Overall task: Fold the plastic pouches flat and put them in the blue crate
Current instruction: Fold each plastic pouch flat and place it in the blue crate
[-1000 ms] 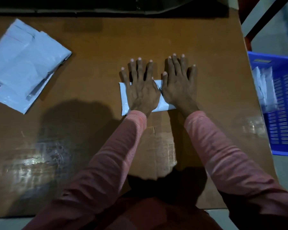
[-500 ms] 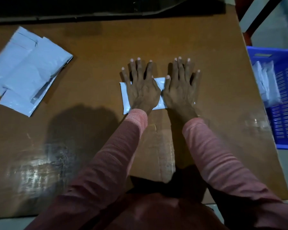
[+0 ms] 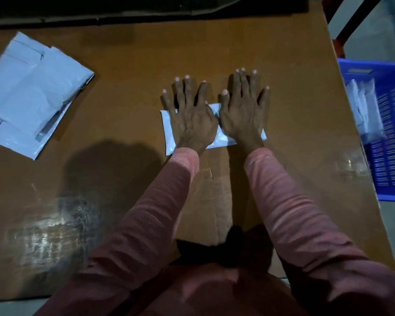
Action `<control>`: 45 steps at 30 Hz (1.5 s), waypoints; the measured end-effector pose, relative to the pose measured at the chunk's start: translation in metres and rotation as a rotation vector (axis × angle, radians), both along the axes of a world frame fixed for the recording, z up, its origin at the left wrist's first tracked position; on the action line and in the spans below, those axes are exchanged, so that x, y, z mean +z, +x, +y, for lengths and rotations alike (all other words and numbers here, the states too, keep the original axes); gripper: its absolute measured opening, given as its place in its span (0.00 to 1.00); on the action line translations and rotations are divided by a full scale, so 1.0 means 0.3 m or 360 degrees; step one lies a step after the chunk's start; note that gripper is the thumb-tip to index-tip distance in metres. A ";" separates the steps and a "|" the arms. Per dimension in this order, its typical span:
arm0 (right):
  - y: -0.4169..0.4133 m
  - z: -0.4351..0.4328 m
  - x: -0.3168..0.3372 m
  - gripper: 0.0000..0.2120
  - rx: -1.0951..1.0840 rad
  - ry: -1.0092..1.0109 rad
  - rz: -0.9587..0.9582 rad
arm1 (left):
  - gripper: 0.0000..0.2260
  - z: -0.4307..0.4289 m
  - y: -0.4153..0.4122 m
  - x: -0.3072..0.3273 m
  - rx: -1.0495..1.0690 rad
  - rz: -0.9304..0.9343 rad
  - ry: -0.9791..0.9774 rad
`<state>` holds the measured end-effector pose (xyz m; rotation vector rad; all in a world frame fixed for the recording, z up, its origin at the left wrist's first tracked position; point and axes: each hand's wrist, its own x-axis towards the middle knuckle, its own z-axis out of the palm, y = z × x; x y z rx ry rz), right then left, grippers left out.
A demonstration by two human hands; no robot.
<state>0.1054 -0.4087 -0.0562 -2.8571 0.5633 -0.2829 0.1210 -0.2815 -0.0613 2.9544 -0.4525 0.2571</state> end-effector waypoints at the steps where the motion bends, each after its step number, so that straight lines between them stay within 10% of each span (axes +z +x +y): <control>1: -0.003 -0.003 0.010 0.28 0.0026 0.0022 -0.0024 | 0.28 0.001 0.002 0.001 0.0003 0.0002 -0.0011; 8: -0.163 0.020 0.055 0.21 0.0060 0.0434 -0.0504 | 0.26 0.004 0.001 -0.001 0.0006 -0.0069 -0.0089; 45: -0.423 0.107 0.071 0.20 0.0105 0.0113 -0.0256 | 0.25 0.006 0.003 -0.016 -0.0002 -0.0099 -0.0111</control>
